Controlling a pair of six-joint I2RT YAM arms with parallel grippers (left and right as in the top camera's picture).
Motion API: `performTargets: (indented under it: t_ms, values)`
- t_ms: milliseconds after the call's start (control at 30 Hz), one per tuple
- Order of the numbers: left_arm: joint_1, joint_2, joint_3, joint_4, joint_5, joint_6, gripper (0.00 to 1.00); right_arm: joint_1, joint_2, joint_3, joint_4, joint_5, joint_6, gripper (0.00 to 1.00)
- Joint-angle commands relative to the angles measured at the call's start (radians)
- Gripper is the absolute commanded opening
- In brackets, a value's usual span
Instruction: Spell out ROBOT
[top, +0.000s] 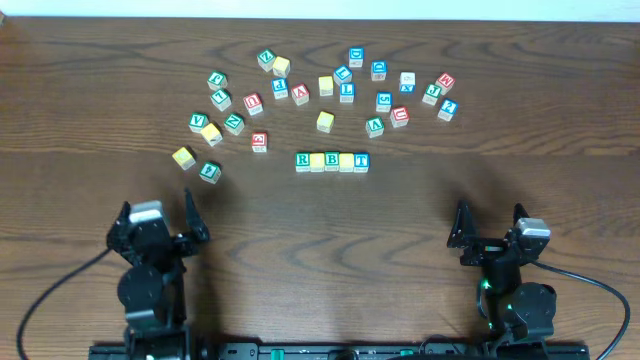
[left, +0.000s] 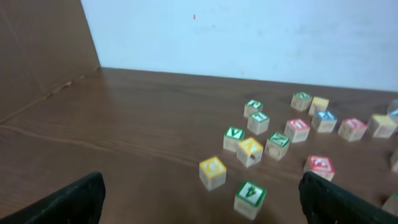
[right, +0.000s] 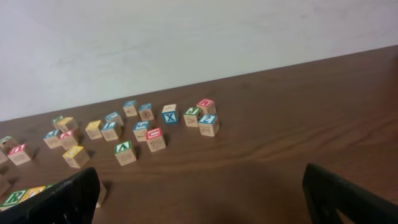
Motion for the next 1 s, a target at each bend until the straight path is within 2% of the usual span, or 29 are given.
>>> performTargets:
  t_ms: [0, 167, 267, 967]
  values:
    - [0.002, -0.08, -0.048, 0.009, 0.015, 0.055, 0.98, -0.005, -0.007, -0.002, -0.002, -0.002, 0.008, 0.99]
    - [0.002, -0.163, -0.101, -0.016, 0.013, 0.059, 0.97, -0.005, -0.007, -0.002, -0.002, -0.002, 0.008, 0.99]
    - [0.002, -0.208, -0.1, -0.128, 0.013, 0.074, 0.98, -0.005, -0.007, -0.002, -0.002, -0.002, 0.008, 0.99]
    - [0.002, -0.192, -0.1, -0.134, 0.013, 0.073, 0.97, -0.005, -0.007, -0.002, -0.002, -0.002, 0.008, 0.99]
